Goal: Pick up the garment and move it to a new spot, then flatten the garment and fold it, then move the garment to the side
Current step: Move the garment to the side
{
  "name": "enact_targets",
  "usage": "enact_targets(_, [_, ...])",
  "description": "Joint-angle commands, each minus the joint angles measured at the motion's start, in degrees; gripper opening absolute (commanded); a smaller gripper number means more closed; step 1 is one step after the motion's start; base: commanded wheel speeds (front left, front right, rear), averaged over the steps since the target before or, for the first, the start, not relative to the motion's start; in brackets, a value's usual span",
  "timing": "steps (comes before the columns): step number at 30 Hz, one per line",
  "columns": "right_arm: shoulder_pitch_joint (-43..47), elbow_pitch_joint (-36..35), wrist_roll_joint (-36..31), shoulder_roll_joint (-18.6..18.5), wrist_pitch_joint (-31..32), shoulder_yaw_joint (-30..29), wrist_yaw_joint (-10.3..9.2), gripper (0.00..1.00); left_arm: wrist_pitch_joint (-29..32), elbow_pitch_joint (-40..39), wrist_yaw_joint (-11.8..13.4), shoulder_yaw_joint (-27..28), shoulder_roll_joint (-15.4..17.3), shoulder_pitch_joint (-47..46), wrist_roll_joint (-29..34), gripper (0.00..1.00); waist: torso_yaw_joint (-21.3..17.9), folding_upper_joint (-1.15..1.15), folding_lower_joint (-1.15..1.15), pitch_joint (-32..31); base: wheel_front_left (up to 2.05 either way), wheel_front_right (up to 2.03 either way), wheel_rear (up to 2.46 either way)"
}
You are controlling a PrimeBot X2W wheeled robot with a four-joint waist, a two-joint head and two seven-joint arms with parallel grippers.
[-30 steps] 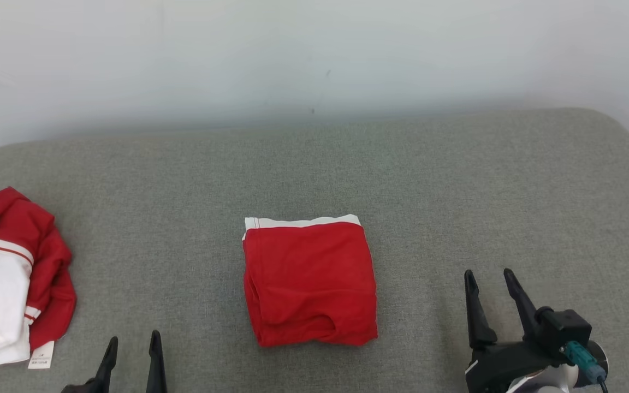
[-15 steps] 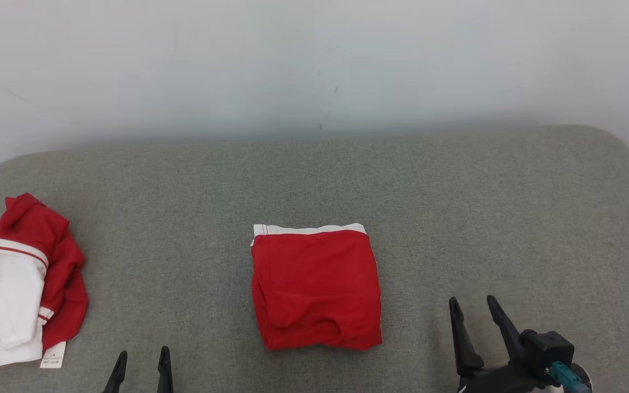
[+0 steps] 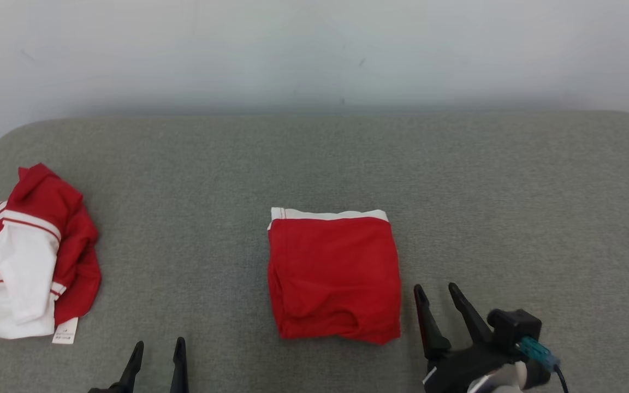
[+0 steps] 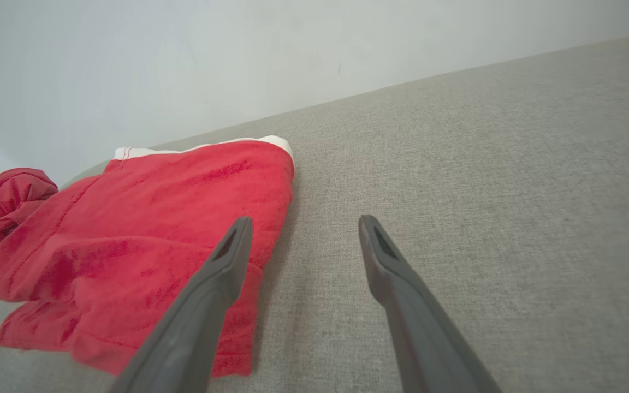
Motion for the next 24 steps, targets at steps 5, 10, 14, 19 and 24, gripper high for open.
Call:
enact_targets(5, [-4.07, 2.7, 3.21, 0.09, -0.06, 2.74, -0.13, 1.0, -0.08, 0.38, 0.13, -0.57, -0.04, -1.62, -0.53, 1.0, 2.89, 0.0, 0.0, 2.72, 0.0, 0.0, 0.0])
enact_targets(10, [-7.62, 8.9, 7.87, 0.1, -0.06, 5.02, -0.13, 1.0, -0.08, 0.45, 0.13, -1.11, -0.04, -2.52, -0.98, 1.0, 4.25, 0.0, 0.0, 3.87, 0.0, 0.0, 0.0])
enact_targets(14, [-9.23, 12.08, 11.66, 0.17, -0.05, 7.63, -0.13, 1.0, -0.08, 0.5, 0.14, -1.44, -0.03, -2.96, -1.39, 1.0, 4.86, 0.0, 0.0, 4.31, 0.0, 0.0, 0.0])
enact_targets(19, [-10.52, 13.96, 13.71, 0.1, -0.04, 9.49, -0.13, 0.0, -0.09, 0.23, 0.14, -1.22, -0.04, -2.96, -1.36, 1.0, 4.94, 0.0, 0.0, 4.53, 0.0, 0.0, 0.0])
enact_targets(24, [-11.4, 13.28, 10.33, 0.05, -0.06, 6.01, -0.13, 0.0, -0.09, -0.05, 0.13, -1.26, -0.03, -3.23, -1.17, 1.0, 4.21, 0.0, 0.0, 4.31, 0.0, 0.0, 0.0])
